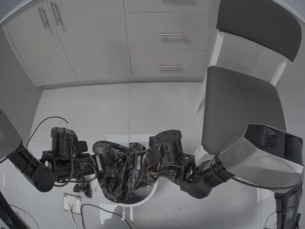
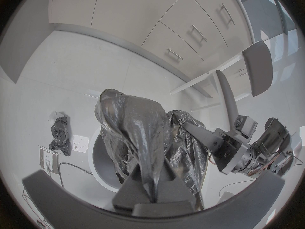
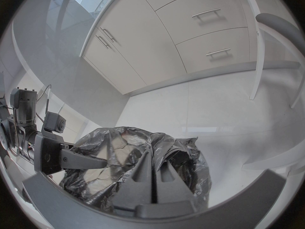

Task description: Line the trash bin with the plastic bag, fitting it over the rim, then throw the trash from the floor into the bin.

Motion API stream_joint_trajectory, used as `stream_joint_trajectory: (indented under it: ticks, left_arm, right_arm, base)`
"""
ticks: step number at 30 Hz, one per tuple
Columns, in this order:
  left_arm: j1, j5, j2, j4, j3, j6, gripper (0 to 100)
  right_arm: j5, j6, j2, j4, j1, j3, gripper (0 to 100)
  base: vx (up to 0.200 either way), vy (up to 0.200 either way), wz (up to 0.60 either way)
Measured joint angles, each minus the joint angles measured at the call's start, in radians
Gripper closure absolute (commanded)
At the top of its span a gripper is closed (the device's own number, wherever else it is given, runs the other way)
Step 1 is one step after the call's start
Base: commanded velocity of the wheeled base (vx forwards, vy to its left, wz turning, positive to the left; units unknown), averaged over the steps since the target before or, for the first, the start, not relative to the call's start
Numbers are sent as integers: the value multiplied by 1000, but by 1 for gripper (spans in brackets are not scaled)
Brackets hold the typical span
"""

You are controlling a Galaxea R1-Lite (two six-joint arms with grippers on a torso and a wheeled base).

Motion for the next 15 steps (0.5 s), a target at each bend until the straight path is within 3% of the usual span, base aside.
stream_joint_trajectory:
  ticks: [8,15]
  left_arm:
    - [9,133,96,-45,-25,76,100]
    - [5,193,197,-133,-31,114,100]
  right_arm:
    - [-8,-25,48,0,-38,-31,100]
    - [-10,-29,67,-1,-70,-34,100]
  base:
    - [0,0,0]
    - [0,0,0]
